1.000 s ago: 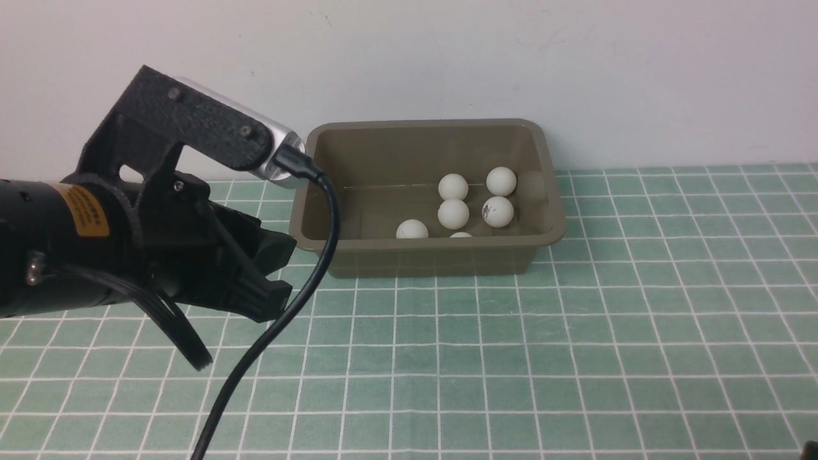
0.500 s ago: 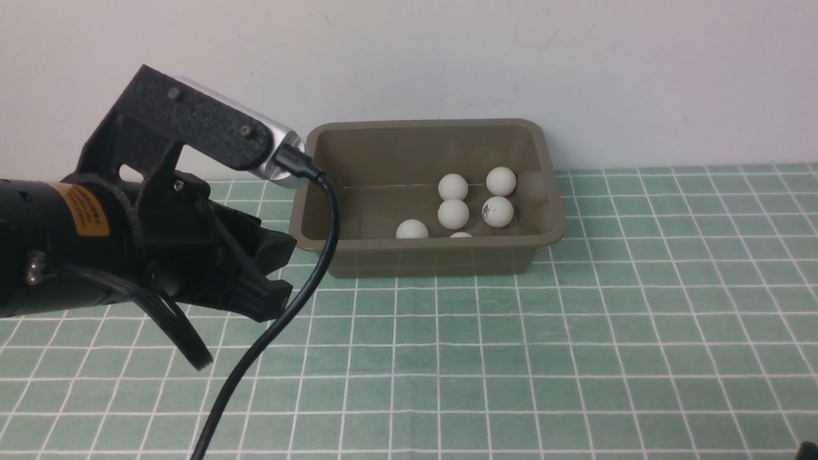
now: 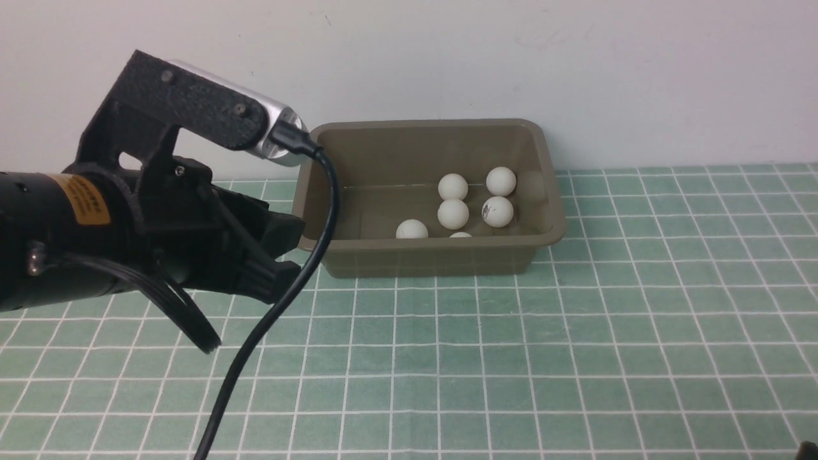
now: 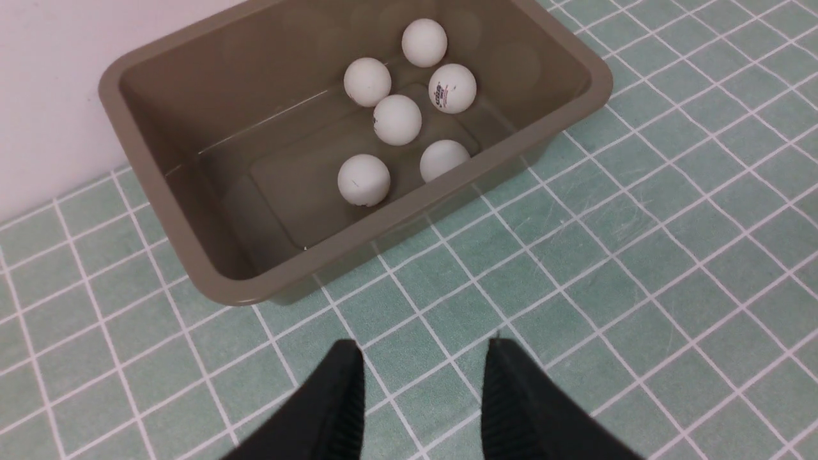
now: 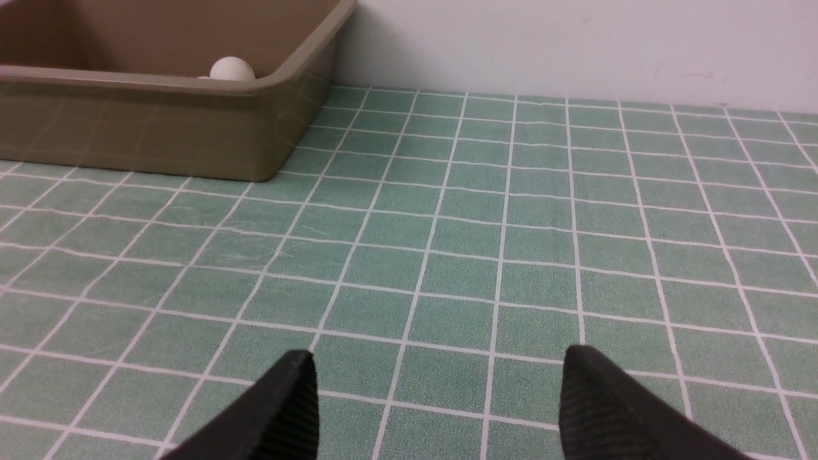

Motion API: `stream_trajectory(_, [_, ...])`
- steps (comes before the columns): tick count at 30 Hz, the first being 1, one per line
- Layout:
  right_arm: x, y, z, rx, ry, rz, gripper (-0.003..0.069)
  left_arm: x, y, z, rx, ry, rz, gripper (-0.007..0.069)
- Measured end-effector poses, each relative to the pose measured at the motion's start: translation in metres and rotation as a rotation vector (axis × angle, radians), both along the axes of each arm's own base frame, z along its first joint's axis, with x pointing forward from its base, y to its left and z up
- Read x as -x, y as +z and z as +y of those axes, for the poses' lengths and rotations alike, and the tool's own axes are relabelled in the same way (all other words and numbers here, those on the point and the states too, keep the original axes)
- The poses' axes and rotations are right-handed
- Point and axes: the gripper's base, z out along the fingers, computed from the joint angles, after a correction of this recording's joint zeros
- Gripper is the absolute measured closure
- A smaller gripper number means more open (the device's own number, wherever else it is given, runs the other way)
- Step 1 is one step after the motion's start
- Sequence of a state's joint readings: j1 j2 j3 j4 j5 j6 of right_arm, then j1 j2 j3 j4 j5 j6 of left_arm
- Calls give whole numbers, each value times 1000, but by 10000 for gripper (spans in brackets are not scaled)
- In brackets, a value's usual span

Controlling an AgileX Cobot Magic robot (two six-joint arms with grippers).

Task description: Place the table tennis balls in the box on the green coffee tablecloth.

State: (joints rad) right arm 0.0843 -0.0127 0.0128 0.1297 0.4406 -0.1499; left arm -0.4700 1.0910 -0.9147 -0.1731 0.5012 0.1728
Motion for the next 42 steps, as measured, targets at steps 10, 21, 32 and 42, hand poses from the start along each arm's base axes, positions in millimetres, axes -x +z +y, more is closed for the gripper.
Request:
stream_trajectory(10, [0,0,0,0,0,0,195,-2,-3,-1,-2,1,9,384])
stream_trajectory(21, [0,0,0,0,0,0,195,20,-2,40,-97,102,54,384])
stream_trajectory(32, [0,0,0,0,0,0,195,98,-71,112,1,534,-202,384])
stream_trajectory(42, [0,0,0,0,0,0,195,137,-139,116,32,632,-271,384])
